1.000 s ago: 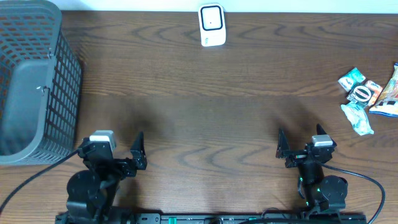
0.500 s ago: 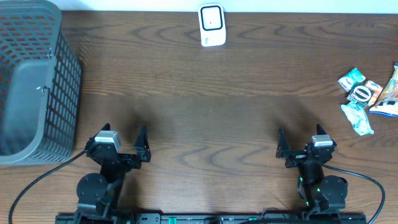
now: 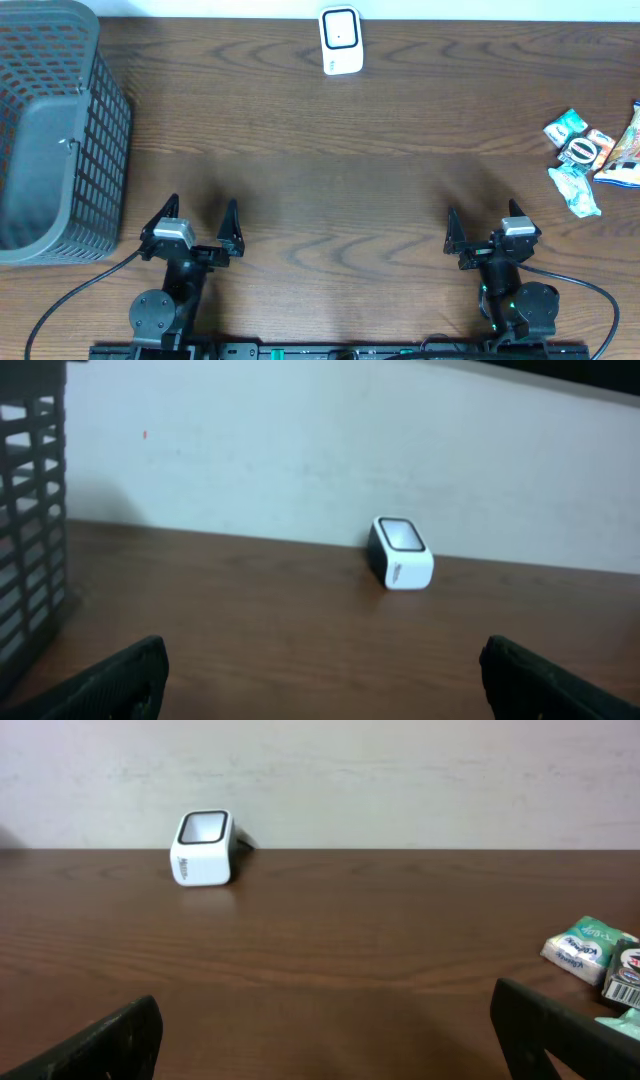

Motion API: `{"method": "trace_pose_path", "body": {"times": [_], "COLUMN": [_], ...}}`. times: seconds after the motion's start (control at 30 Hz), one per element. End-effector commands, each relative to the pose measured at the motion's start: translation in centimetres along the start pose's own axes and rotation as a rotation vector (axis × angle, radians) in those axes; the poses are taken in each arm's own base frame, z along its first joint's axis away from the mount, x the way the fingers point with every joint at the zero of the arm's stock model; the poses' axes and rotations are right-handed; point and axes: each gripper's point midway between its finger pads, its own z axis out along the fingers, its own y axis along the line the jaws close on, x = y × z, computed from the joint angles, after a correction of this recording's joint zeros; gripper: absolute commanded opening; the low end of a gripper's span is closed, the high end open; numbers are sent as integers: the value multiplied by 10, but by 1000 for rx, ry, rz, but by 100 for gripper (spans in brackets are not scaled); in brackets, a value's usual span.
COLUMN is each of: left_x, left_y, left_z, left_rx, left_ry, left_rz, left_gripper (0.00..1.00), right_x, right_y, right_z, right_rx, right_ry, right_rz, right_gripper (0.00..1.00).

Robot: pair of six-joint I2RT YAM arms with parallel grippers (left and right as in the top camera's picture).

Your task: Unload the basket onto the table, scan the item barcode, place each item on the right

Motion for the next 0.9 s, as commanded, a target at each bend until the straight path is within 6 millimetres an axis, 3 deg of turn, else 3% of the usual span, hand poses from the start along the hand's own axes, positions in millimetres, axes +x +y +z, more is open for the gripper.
{"method": "trace_pose_path", "body": {"times": [0.0,0.33,0.77,0.87], "left_x": [3,19,61,61], "left_y": [-5,-2,27,29], "left_z": [1,4,-1,-1], "left_rx": [43,38,-99,-114], "left_ry": [-20,4,173,169], "left_rz": [21,56,5,3], "left_gripper": [98,98,98,98], "right_x": [0,0,0,0], "right_y": [2,2,2,2], "right_z": [0,0,0,0], "right_rx": [-9,-9,-9,-9], "right_ry": [-2,-2,-2,-2], "right_rz": [14,14,14,14], "right_gripper": [99,99,99,99]}}
